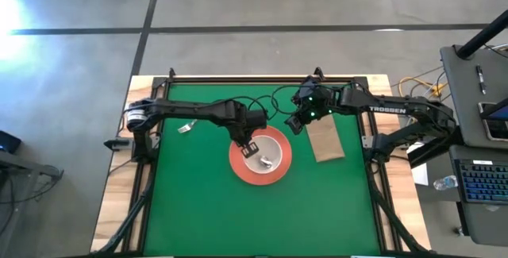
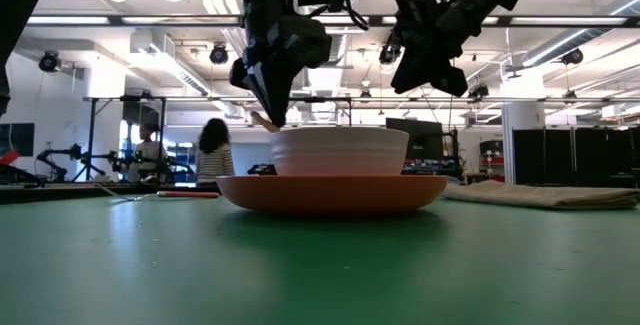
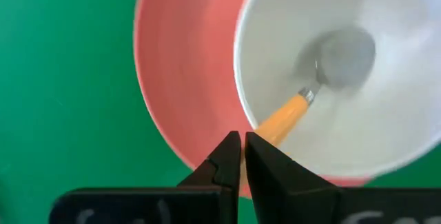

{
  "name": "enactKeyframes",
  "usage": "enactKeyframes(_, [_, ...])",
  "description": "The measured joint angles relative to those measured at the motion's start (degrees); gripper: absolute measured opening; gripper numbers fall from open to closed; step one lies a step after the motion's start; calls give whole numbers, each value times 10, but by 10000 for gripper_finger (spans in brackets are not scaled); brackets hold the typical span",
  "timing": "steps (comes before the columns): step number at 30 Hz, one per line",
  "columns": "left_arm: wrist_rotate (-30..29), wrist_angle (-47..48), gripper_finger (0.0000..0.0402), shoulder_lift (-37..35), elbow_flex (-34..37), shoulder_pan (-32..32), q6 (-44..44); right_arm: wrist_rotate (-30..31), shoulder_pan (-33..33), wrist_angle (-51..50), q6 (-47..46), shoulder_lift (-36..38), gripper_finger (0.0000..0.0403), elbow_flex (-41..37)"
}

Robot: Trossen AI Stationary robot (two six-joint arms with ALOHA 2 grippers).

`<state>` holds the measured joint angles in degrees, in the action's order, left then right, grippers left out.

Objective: Set table place
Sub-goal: Put the yellow spoon into the white bowl, then put the pink fork to the right of the orange plate

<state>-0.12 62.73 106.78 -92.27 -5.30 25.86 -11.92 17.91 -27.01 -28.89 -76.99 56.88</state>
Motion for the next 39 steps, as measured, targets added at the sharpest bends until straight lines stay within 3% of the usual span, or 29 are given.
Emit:
enactKeyframes(6, [10, 49, 8, -7, -1, 19, 25, 0, 0, 0, 5, 0, 48, 0])
enactKeyframes(15, [15, 38, 8, -22, -15, 34, 67, 0, 0, -2, 20, 0, 48, 0])
enactKeyframes(23, [-110, 50, 8, -54, -20, 26, 99, 0, 0, -3, 26, 0, 48, 0])
enactKeyframes(30, [-144, 125, 10, -61, -10, -27, 81, 0, 0, -31, 59, 0, 50, -1])
enactKeyframes(39, [-123, 141, 73, -61, 19, -110, 81, 6, 7, -56, 91, 0, 131, -1])
